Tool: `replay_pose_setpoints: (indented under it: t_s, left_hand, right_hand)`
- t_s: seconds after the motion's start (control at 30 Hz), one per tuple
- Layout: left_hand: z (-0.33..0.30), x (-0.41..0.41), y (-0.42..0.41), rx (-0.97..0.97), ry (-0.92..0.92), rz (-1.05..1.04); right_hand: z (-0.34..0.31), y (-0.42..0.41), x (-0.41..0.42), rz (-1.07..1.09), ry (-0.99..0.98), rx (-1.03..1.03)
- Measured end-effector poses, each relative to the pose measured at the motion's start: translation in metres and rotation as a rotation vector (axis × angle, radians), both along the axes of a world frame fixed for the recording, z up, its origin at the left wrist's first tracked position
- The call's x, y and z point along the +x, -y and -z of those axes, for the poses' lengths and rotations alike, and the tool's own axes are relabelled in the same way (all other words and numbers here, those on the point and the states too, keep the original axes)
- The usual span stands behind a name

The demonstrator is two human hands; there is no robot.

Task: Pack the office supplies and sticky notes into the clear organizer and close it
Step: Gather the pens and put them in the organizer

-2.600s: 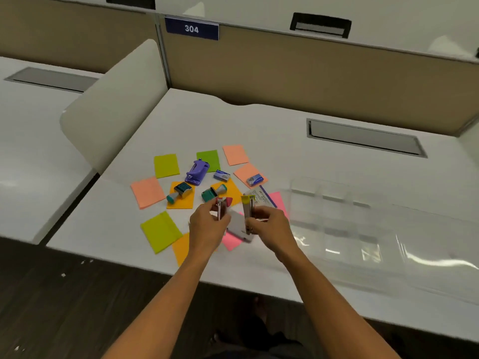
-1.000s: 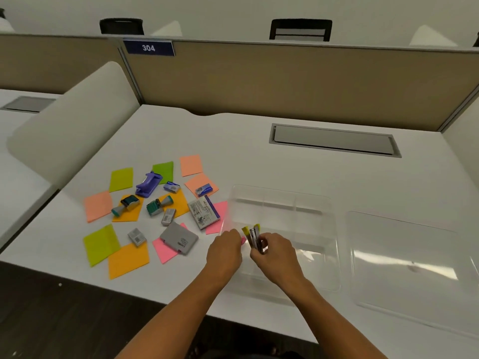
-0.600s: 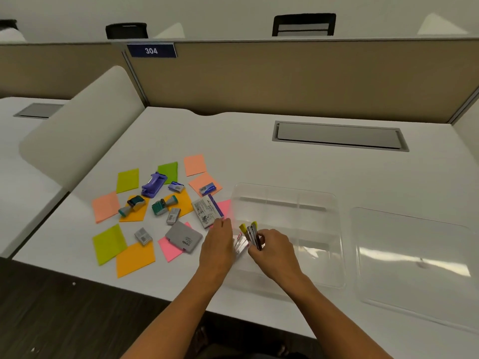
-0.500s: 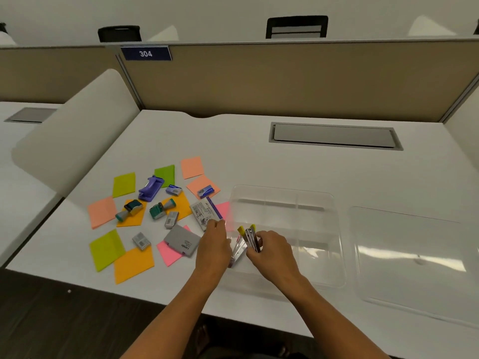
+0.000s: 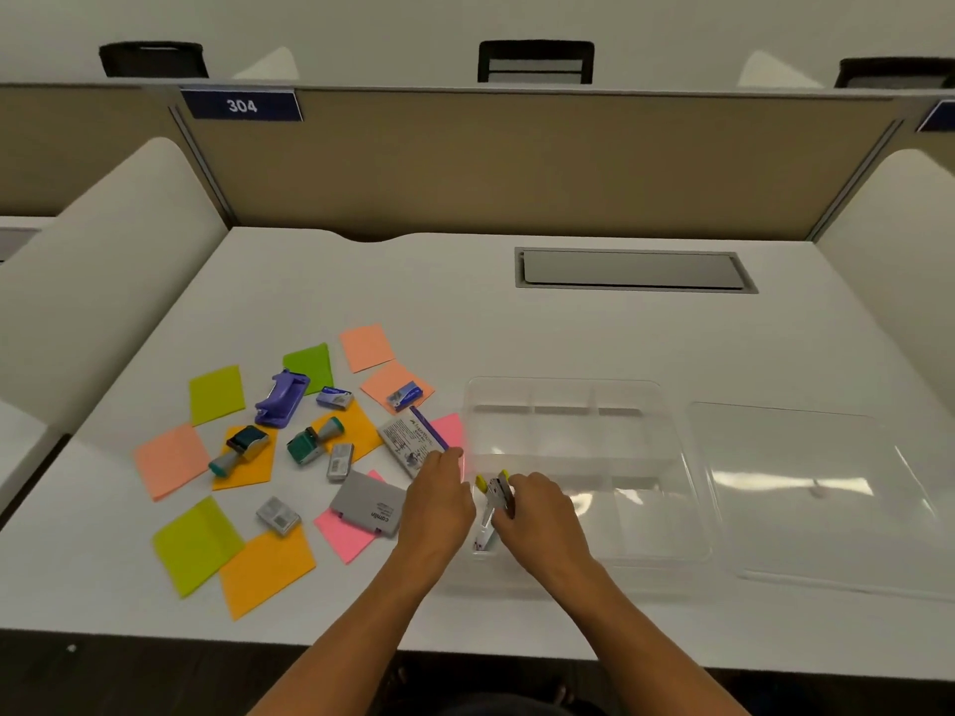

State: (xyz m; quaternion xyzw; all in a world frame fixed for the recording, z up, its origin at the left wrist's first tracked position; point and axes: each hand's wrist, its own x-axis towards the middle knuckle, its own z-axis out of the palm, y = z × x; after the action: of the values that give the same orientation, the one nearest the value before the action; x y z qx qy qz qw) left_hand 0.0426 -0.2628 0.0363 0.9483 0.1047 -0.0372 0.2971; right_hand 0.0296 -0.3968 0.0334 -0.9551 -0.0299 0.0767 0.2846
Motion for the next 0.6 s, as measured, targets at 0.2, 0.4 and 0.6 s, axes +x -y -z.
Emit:
replay_pose_setpoints:
  t_s: [0.2, 0.4, 0.6]
  left_hand:
    - [-0.002, 0.002, -0.008, -0.070, -0.009, 0.082]
    - [0.002, 0.004, -0.018, -0.142, 0.001, 0.123]
    - [0.002, 0.002, -0.029, -0.184, -0.008, 0.088]
  right_hand:
    - [0.003, -0.016, -0.007, 0.046, -0.009, 0.048]
    - [0.001, -0.024, -0.010, 0.106, -0.005, 0.026]
    - [-0.009, -0.035, -0.006, 0.129, 0.067, 0.093]
